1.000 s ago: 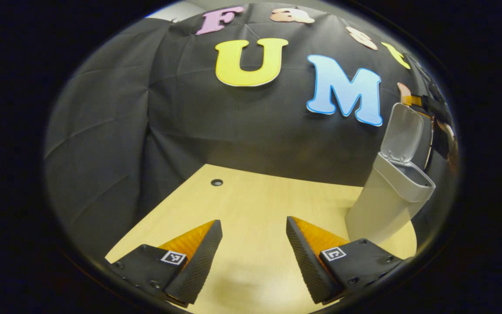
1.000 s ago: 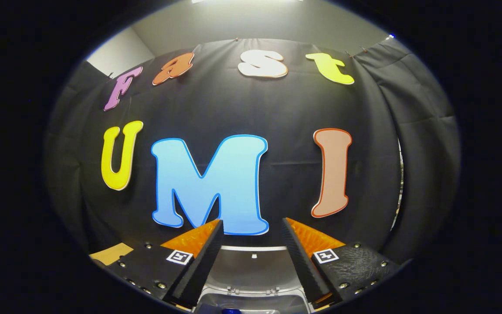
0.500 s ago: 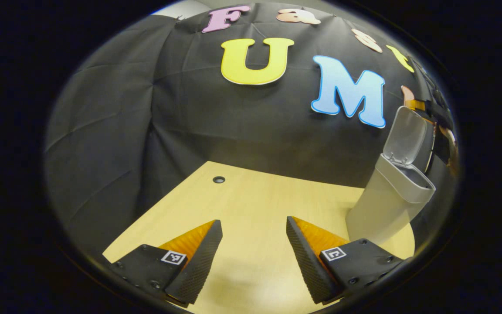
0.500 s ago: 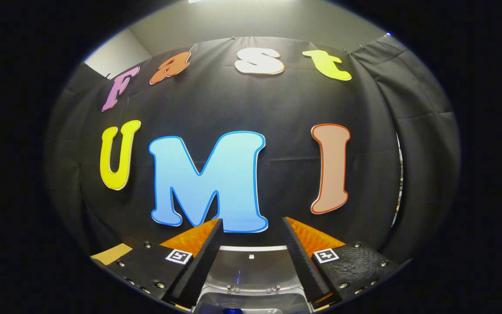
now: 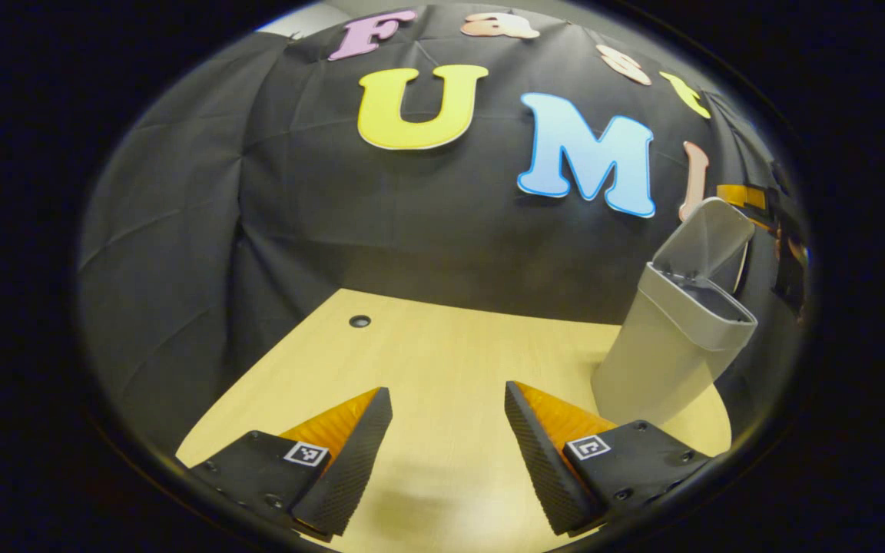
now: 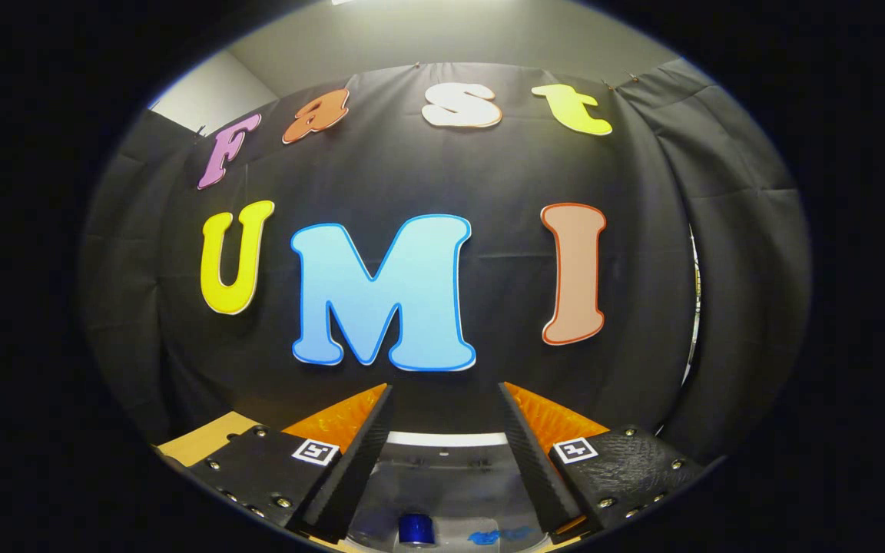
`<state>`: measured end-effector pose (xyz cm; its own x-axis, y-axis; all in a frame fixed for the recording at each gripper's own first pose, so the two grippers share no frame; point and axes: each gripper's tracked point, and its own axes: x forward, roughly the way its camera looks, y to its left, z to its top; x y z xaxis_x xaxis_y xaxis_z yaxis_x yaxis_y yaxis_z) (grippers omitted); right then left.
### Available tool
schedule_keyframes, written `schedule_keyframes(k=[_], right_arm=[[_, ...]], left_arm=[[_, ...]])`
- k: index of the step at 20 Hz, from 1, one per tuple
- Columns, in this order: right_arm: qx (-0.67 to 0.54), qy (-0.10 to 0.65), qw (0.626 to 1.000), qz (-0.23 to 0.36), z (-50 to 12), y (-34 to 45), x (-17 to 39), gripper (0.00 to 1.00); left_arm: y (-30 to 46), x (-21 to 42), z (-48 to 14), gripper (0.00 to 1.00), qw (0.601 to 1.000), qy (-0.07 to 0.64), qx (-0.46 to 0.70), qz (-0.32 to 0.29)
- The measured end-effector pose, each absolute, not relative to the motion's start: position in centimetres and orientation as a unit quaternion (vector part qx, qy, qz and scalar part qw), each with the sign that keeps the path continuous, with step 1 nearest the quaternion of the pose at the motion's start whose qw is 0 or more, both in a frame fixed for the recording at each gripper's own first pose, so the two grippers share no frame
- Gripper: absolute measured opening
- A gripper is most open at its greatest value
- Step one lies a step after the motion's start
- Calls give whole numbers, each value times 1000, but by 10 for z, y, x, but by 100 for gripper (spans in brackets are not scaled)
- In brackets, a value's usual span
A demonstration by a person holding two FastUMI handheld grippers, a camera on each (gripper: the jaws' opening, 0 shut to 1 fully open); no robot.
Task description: Press the lid of the desktop garbage bin to open it, pick up the crumpled paper on the desktop and throw it into the bin, then pick up the pop can on the desktop and drop it into the bin, and finally close the garbage bin lid.
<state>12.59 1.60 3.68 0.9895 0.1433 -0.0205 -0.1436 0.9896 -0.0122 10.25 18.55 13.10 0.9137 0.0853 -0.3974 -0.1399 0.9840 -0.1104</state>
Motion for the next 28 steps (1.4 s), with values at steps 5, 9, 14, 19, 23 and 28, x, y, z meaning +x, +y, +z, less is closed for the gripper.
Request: schedule_keyframes(k=[5, 9, 14, 19, 23, 28], right_arm=[[-23, 56, 995, 77, -7, 18, 98, 86], [-19, 94, 993, 73, -39, 16, 85, 86], [-3, 126, 990, 67, -67, 15, 75, 86], [-6, 145, 987, 63, -84, 17, 70, 87], [-2, 158, 985, 64, -96, 18, 65, 87], [-12, 157, 986, 59, -102, 19, 64, 88]], left_arm=[[173, 105, 128, 97, 976, 202, -65, 40], [168, 108, 130, 97, 977, 202, -60, 30], [165, 107, 132, 97, 977, 202, -61, 25], [169, 105, 129, 97, 976, 205, -63, 28], [171, 105, 127, 97, 975, 208, -66, 30], [168, 107, 122, 97, 975, 212, -68, 29]])
